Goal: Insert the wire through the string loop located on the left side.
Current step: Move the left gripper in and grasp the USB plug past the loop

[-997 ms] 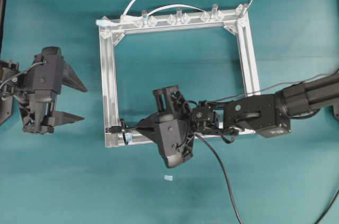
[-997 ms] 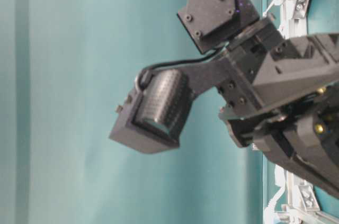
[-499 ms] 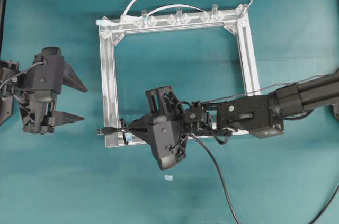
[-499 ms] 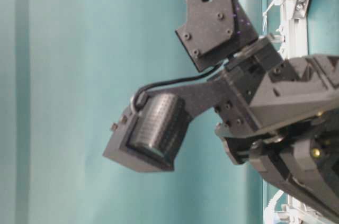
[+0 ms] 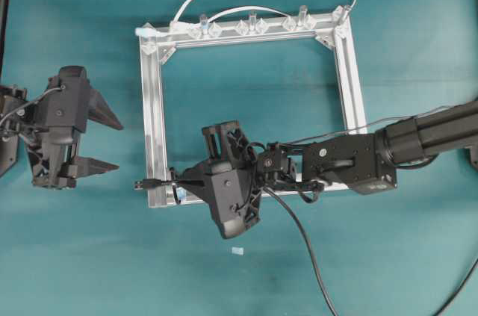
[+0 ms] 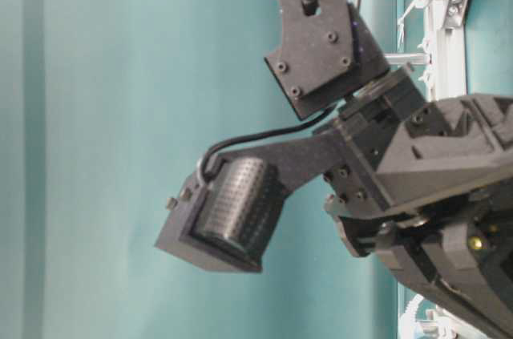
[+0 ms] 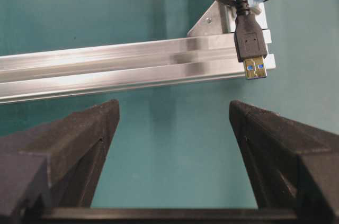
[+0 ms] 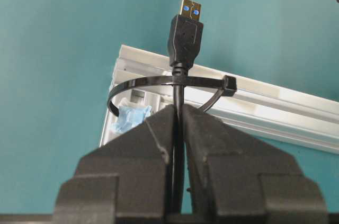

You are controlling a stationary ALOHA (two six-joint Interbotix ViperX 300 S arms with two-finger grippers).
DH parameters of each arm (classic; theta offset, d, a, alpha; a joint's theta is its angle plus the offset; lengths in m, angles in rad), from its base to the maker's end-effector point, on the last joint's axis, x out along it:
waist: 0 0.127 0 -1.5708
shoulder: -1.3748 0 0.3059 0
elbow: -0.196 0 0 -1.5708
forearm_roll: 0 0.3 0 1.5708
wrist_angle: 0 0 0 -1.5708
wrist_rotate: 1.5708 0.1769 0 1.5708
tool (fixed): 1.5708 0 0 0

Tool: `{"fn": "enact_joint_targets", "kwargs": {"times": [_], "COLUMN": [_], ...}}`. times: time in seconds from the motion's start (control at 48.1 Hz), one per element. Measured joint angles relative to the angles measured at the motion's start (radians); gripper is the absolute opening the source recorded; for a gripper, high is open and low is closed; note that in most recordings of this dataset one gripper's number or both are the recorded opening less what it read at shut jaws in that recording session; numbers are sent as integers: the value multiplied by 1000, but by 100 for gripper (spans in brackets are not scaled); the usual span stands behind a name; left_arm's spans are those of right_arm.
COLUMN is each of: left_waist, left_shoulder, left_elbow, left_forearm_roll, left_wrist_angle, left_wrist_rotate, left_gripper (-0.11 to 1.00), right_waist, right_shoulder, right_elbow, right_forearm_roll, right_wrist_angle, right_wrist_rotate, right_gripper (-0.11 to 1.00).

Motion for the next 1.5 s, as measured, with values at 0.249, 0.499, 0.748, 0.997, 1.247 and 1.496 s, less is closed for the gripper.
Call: {"fn": "enact_joint_targets", "kwargs": {"times": [0.249, 0.499, 0.748, 0.997, 1.247, 1.496], "left_waist": [-29, -89, -192, -206, -202, -123], "left_shoulder": [0, 60, 146, 204, 213, 227], "left_elbow": [0, -9, -46, -71, -71, -74], "left_forearm_roll": [0, -5, -3, -5, -3, 3], "left_wrist_angle": [0, -9, -34, -46, -52, -69], "left_wrist_rotate": [-5, -100, -155, -170, -169, -167], "left_gripper": [87, 87, 87, 87, 87, 87], "right_waist": [0, 0, 0, 0, 0, 0], "right_shoulder": [0, 0, 0, 0, 0, 0], "right_elbow": [0, 0, 0, 0, 0, 0], "right_forearm_roll": [0, 0, 0, 0, -2, 0], "right_wrist_angle": [0, 2, 2, 2, 2, 0], "right_wrist_rotate": [0, 0, 0, 0, 0, 0], "right_gripper": [6, 6, 6, 6, 6, 6]}}
